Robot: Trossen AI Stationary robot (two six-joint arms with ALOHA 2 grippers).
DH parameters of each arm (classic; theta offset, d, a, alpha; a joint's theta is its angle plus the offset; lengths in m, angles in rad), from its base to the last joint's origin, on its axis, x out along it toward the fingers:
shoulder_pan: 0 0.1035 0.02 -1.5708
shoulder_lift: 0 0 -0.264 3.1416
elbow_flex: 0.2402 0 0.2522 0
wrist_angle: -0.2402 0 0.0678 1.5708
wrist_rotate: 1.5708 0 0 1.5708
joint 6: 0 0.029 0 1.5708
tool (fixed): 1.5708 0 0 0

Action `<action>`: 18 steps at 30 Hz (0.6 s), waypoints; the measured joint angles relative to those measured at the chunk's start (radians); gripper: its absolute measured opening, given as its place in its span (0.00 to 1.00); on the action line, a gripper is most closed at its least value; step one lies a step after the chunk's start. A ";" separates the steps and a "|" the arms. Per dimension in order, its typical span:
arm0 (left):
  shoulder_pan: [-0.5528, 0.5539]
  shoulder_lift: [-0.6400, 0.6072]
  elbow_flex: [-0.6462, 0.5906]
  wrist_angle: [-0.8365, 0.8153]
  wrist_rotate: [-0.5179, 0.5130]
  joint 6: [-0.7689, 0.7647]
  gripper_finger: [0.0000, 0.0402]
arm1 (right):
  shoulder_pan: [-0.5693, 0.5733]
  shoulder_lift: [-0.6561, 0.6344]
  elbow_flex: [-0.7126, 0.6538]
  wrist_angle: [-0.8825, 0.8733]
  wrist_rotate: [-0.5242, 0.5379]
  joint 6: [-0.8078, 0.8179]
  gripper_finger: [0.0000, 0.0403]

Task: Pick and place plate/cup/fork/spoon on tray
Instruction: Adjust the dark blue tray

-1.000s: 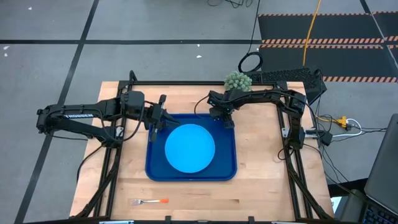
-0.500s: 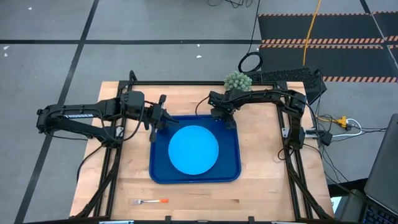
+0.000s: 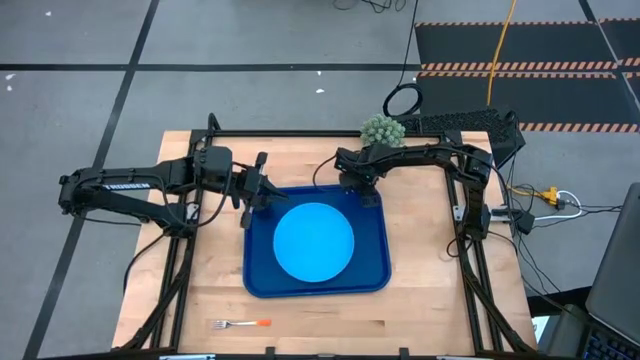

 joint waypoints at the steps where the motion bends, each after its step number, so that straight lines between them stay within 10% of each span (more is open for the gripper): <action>1: 0.000 0.000 0.000 0.000 0.000 0.000 0.11 | 0.000 0.000 0.000 -0.007 0.000 0.022 0.25; 18: 0.000 0.000 0.000 0.000 0.000 -0.001 0.11 | 0.000 0.001 -0.001 -0.078 0.001 0.186 0.25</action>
